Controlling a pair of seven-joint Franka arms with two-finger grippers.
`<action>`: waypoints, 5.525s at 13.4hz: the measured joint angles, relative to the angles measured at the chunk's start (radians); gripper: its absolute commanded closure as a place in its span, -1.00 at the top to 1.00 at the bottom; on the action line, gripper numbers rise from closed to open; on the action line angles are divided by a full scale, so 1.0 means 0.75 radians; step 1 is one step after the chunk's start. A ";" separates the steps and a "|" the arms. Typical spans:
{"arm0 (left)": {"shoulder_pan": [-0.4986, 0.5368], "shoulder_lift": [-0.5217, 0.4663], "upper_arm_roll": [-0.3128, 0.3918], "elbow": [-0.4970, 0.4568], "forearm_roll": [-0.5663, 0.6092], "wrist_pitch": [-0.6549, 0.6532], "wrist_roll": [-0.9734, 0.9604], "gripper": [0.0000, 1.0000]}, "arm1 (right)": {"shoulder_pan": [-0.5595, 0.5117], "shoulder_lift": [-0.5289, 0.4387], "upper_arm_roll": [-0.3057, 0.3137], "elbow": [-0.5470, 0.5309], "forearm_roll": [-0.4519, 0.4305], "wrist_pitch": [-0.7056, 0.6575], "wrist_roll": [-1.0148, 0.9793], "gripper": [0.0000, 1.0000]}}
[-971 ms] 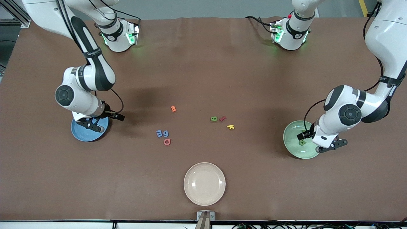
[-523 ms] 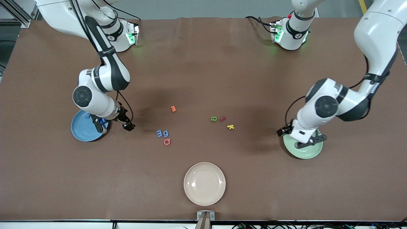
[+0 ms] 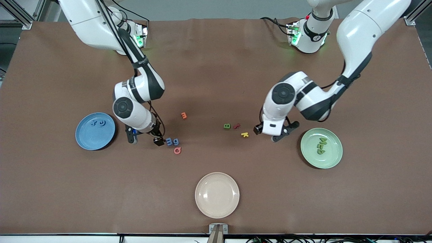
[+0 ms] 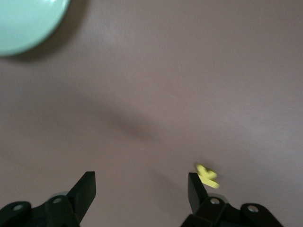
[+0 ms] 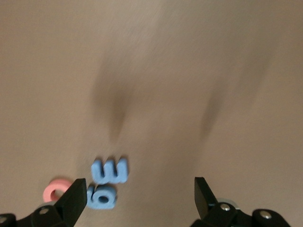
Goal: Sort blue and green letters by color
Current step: 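Return the right gripper to blue letters while the left gripper reaches green B, then grasp the blue E with the right gripper while the left gripper grasps B, then place the blue E on the blue plate while the left gripper places B, then withdraw the left gripper to rest while the right gripper reaches the blue 6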
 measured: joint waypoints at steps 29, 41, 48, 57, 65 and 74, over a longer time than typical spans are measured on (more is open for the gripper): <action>-0.537 0.207 0.315 0.418 0.000 -0.057 -0.686 -1.00 | 0.038 0.185 -0.015 0.156 -0.060 0.030 0.002 0.18; 0.507 0.153 -0.192 0.235 0.005 -0.417 0.370 -1.00 | 0.041 0.185 -0.015 0.170 -0.111 0.024 -0.015 -0.67; 0.634 0.200 -0.068 0.178 0.103 -0.309 0.650 -0.99 | -0.035 -0.044 -0.039 0.097 -0.116 -0.325 -0.334 -0.68; 0.556 0.256 0.093 0.172 0.105 -0.098 0.689 -0.82 | -0.667 -0.249 -0.051 -0.152 -0.118 -0.291 -1.710 -0.62; 0.520 0.258 0.132 0.179 0.107 -0.079 0.695 1.00 | -0.831 -0.132 -0.043 -0.170 -0.118 -0.124 -2.081 -0.60; 0.499 0.160 0.068 0.274 0.127 -0.079 0.843 1.00 | -0.831 -0.061 -0.031 -0.171 -0.118 -0.037 -2.095 0.86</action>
